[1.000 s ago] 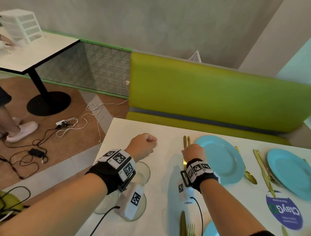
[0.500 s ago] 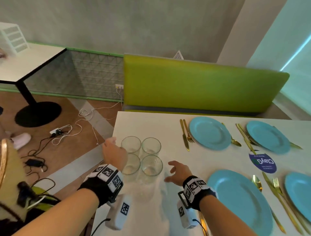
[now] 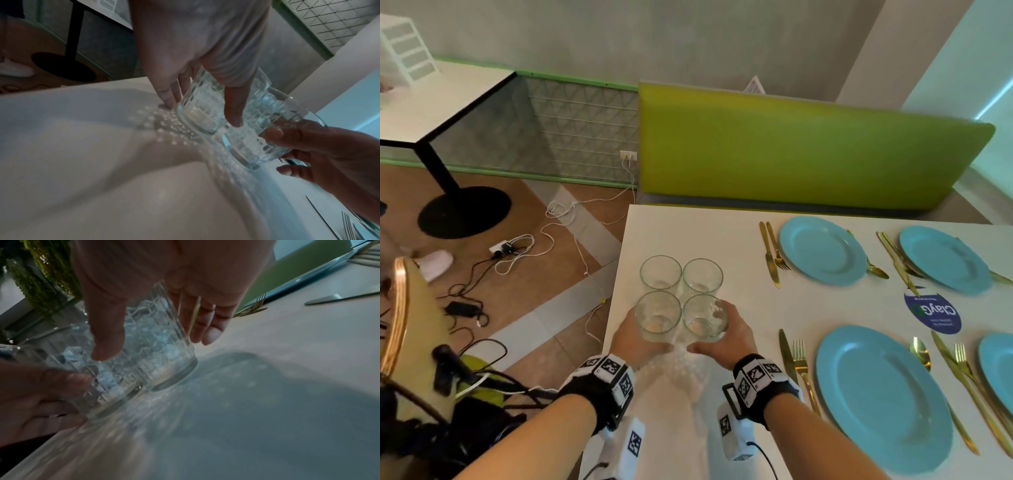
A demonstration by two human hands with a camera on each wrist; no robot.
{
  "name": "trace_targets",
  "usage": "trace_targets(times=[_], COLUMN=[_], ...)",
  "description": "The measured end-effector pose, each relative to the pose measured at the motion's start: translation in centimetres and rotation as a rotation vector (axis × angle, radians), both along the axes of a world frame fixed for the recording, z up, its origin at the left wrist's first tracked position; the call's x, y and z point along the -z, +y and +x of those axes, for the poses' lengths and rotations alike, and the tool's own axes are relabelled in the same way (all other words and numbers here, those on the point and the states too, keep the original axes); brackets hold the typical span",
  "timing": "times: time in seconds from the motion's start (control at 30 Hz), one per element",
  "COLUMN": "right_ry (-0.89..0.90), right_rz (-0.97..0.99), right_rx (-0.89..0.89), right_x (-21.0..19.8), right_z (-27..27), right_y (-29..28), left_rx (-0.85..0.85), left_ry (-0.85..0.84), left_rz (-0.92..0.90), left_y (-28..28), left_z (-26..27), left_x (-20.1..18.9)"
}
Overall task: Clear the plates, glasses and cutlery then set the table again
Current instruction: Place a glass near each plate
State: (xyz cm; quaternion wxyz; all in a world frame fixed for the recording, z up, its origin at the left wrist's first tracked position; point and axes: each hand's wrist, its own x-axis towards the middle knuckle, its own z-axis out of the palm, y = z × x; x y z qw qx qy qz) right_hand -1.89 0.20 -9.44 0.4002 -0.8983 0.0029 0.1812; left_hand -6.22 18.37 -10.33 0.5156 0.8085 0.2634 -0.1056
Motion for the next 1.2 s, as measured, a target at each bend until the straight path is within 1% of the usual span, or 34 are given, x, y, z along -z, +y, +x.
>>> trace_targets(times=[0.1, 0.2, 0.3, 0.43, 0.6, 0.73, 0.9, 1.07, 1.2], right_ry=[-0.028, -0.042, -0.047, -0.062, -0.104, -0.148, -0.181, -0.184, -0.157], right_rz=[-0.026, -0.051, -0.054, -0.072, -0.104, -0.127, -0.124, -0.118, -0.129], right_rx=[-0.01, -0.013, -0.007, 0.023, 0.119, 0.273, 0.502, 0.717, 0.834], right_x=[0.4, 0.6, 0.8, 0.4, -1.9, -4.6, -7.2, -8.6, -8.9], right_z=[0.1, 0.2, 0.1, -0.1, -0.2, 0.2, 1.0, 2.7, 4.9], right_y=[0.2, 0.1, -0.1, -1.1, -4.6, -9.1, -17.5, -26.9, -34.3], left_rx=[-0.052, -0.075, -0.058, 0.029, 0.182, 0.334, 0.494, 0.581, 0.604], left_ry=[-0.042, -0.044, -0.051, -0.057, -0.109, -0.176, -0.227, -0.31, -0.307], left_rz=[-0.013, 0.051, 0.085, 0.139, 0.116, 0.101, 0.085, 0.049, 0.026], left_y=[-0.3, -0.6, -1.1, -1.8, -4.0, -7.9, -14.9, -22.9, -29.6], left_z=[0.0, -0.2, -0.4, -0.8, -0.5, 1.0, 4.4, 8.9, 12.8], left_x=[0.4, 0.6, 0.6, 0.0, -1.5, -3.4, -6.2, -8.3, -8.7])
